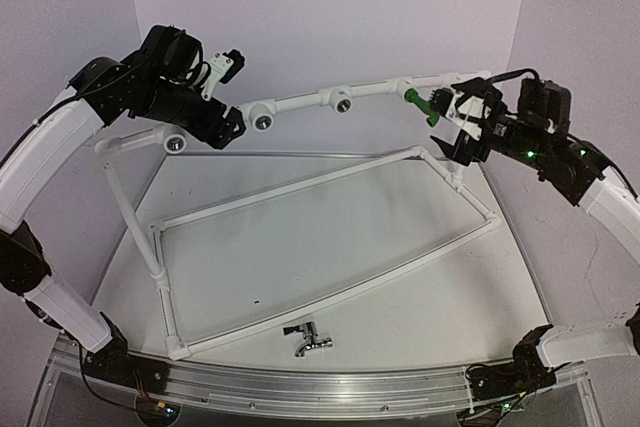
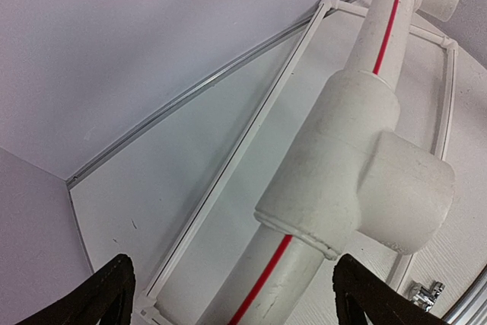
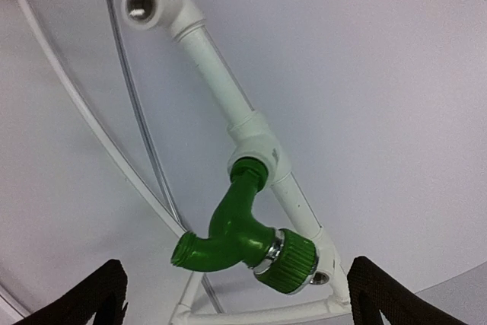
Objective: Install the water faucets
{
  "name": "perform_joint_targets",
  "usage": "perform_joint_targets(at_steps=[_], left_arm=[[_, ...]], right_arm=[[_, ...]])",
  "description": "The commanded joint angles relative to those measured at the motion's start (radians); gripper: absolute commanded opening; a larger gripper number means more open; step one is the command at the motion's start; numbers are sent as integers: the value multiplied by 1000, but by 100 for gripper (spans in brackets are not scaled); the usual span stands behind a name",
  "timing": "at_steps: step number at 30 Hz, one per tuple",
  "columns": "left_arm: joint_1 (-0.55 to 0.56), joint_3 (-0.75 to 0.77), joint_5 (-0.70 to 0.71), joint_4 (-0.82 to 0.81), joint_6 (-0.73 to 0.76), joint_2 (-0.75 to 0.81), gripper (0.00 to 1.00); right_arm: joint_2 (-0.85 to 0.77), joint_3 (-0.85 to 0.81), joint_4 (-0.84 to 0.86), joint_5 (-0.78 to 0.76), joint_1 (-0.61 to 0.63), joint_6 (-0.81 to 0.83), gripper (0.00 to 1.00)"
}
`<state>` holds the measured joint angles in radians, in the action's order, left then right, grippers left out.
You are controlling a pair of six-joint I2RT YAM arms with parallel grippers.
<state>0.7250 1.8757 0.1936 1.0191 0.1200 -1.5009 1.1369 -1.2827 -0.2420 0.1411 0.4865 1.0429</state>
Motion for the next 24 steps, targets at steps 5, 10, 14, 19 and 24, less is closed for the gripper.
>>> perform_joint_targets(at_steps=[5,10,14,19,24], left_arm=[[4,-30,-59,55,-45,11,90],[2,-29,-59,54,-43,12,90],[2,-26,-58,56,-43,11,90],[2,-20,-57,58,-40,11,90],[2,-20,-57,57,-40,11,90]], right_arm=[[2,164,248,-255,74,543,98],[45,219,441,-302,100,631,98],[95,221,564,-341,118,641,98],[150,199,650,-390,132,601,78],[168,140,578,-422,139,409,64]])
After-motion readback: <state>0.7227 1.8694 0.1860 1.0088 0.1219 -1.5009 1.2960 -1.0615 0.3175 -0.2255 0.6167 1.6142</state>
